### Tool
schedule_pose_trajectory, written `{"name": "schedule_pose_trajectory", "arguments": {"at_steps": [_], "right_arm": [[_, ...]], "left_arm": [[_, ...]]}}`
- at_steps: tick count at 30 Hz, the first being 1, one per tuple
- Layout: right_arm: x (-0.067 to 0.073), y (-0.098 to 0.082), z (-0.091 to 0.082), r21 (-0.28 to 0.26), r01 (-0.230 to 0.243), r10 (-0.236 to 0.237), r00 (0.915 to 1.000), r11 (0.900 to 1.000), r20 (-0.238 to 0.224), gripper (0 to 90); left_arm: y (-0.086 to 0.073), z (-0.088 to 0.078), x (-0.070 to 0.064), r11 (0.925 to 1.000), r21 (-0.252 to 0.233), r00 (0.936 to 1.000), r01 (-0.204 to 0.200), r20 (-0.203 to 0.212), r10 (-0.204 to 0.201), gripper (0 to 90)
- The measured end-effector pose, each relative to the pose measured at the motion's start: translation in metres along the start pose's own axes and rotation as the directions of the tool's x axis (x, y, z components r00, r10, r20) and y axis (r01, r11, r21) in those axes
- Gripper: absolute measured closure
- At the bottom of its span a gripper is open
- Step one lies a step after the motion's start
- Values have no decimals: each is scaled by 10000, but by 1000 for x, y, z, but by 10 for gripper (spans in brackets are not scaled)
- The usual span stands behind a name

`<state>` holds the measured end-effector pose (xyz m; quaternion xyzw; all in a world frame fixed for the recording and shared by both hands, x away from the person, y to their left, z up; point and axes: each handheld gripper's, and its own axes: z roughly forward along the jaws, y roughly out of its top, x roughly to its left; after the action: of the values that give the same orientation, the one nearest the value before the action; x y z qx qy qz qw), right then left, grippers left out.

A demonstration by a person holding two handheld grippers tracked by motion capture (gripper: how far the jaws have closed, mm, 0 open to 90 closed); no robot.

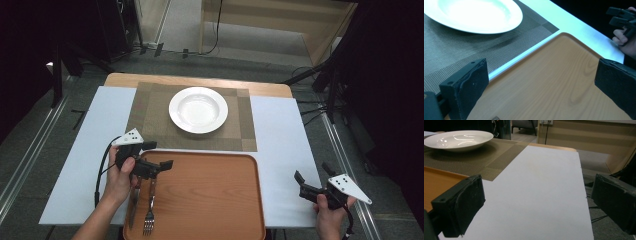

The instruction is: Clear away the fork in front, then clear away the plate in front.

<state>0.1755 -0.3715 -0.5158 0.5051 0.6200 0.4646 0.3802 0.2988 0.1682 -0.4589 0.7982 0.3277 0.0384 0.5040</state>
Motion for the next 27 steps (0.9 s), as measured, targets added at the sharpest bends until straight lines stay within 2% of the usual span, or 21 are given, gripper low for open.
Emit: {"name": "schedule_pose_trajectory", "arguments": {"at_steps": [6, 8, 9, 11, 13, 16, 21, 27], "right_arm": [[-1, 0, 1, 2, 17, -17, 10000, 10000, 39, 0], [-1, 0, 1, -6, 19, -19, 10000, 10000, 33, 0], [-1, 0, 0, -7, 17, -17, 10000, 10000, 30, 0], [-1, 0, 0, -19, 5, -5, 10000, 10000, 10, 0], [-1, 0, 0, -22, 18, -18, 10000, 10000, -13, 0], [0, 0, 0, -45, 17, -17, 10000, 10000, -25, 0], [0, 0, 0, -72, 56, -56, 10000, 10000, -33, 0], [1, -1, 1, -57, 162, -163, 9998, 9999, -94, 0]], "left_arm": [[13, 9, 9, 9999, 36, 9986, -97, -527, 99, 0], [17, 10, 13, 10000, -21, 9995, -24, -330, 23, 0], [19, 12, 16, 9999, -108, 9990, 63, -445, -68, 0], [23, 14, 21, 9998, -191, 9993, 35, -384, -42, 0], [25, 16, 23, 9998, -186, 9976, -110, -679, 97, 0], [29, 21, 29, 9997, -222, 9977, -134, -664, 119, 0], [37, 27, 42, 9994, -293, 9971, 159, -736, -180, 0], [49, 37, 56, 9992, -274, 9945, 305, -994, -331, 0]]}}
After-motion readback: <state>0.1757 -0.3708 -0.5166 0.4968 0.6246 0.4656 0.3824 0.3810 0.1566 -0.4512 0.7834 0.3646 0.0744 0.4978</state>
